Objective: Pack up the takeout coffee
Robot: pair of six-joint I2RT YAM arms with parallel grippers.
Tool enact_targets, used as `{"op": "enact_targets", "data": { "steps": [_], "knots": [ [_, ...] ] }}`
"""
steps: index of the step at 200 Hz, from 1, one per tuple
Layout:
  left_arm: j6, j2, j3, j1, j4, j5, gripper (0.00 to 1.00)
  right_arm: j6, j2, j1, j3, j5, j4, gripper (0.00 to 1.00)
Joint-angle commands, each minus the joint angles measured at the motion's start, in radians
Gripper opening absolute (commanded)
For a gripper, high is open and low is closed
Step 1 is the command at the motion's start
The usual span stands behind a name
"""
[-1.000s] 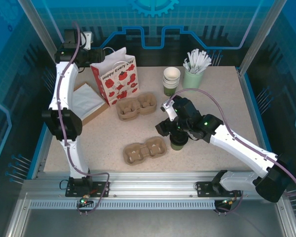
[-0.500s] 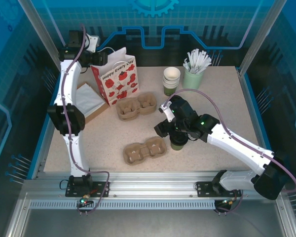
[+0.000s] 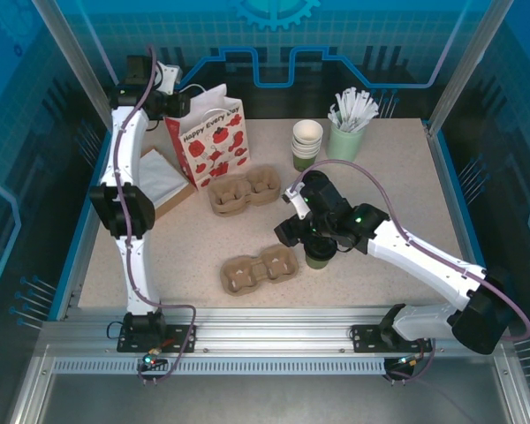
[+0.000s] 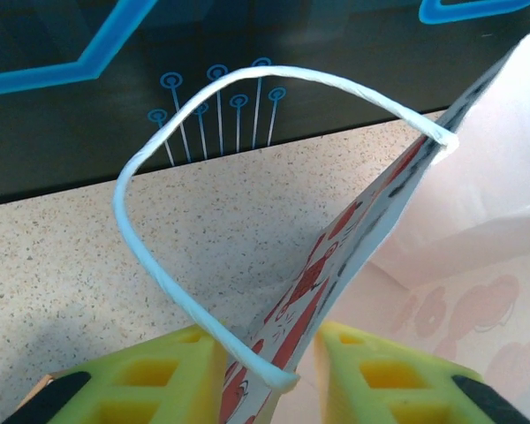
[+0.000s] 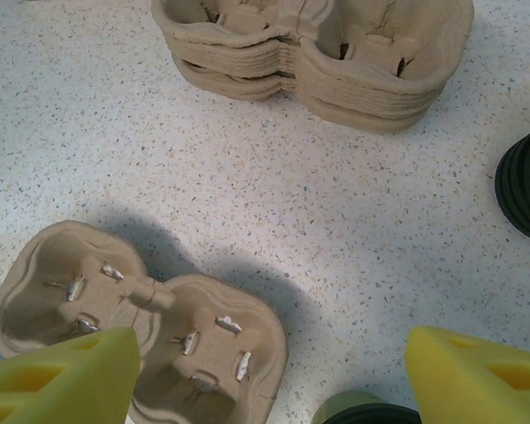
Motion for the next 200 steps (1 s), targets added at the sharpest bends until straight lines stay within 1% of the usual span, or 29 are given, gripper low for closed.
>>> {"op": "enact_targets", "data": {
  "steps": [1,18,55,78,97,120,136,171,200],
  "knots": [
    [0.017,0.02,0.044,0.007,-0.024,0.026,0.28,0.014,0.01,0.017,0.018,0.017,0.008,0.8],
    [0.018,0.016,0.05,0.007,-0.016,0.029,0.25,0.014,0.013,0.018,0.017,0.017,0.007,0.8],
    [0.033,-0.006,0.058,0.007,-0.007,0.034,0.09,0.017,0.016,0.018,0.017,0.018,0.003,0.8],
    [0.037,-0.049,0.061,0.007,-0.001,0.033,0.04,0.015,0.003,0.02,0.02,0.03,-0.01,0.8],
    [0.036,-0.117,0.065,0.004,0.01,0.029,0.0,0.008,-0.017,0.02,0.028,0.047,-0.026,0.8],
    [0.032,-0.225,0.064,-0.008,0.023,0.029,0.0,-0.011,-0.052,0.019,0.05,0.08,-0.06,0.8],
    [0.022,-0.306,0.051,-0.018,0.027,0.049,0.0,-0.026,-0.084,0.016,0.065,0.111,-0.083,0.8],
    [-0.032,-0.495,-0.019,-0.045,0.023,0.169,0.0,-0.039,-0.164,-0.005,0.073,0.146,-0.116,0.81],
    [-0.036,-0.639,-0.088,-0.114,0.002,0.228,0.0,-0.029,-0.244,-0.038,0.063,0.181,-0.152,0.81]
  ]
}}
